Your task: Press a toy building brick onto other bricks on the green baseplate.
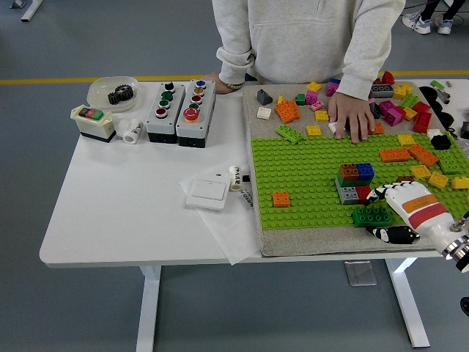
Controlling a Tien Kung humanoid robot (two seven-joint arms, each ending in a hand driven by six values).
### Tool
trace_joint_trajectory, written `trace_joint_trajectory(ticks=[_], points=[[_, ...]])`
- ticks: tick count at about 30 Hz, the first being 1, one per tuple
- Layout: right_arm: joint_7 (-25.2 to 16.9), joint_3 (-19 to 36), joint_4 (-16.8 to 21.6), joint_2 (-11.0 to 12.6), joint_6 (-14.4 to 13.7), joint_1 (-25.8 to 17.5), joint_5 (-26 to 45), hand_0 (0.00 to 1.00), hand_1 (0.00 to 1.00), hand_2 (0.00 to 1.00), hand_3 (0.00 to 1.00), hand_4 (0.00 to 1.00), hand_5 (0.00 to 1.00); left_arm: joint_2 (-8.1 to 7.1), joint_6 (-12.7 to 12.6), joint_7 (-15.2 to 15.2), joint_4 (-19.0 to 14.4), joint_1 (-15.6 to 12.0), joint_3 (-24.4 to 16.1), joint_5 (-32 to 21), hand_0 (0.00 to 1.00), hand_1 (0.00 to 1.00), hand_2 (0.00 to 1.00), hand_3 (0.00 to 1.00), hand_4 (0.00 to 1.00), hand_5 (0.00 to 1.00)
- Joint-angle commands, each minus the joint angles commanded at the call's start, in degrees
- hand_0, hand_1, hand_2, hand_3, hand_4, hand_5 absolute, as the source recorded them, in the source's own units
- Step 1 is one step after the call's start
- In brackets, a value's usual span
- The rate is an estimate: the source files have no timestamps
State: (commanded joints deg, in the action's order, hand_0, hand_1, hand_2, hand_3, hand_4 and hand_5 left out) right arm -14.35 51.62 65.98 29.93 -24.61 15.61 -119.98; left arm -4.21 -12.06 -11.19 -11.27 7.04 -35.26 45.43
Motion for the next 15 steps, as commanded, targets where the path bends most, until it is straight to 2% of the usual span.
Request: trace_joint_trajectory(ticks=[15], points=[[-0.2, -0.4, -1.0, -0.2, 0.1, 0.4, 0.8, 0.551, 0.536, 0.544, 0.530, 0.832, 0.298, -0.03, 0.0, 0.0, 0.0, 0.1, 0.1, 0.0, 0.742, 0.744, 0.750, 0.609, 0.674, 0.625]])
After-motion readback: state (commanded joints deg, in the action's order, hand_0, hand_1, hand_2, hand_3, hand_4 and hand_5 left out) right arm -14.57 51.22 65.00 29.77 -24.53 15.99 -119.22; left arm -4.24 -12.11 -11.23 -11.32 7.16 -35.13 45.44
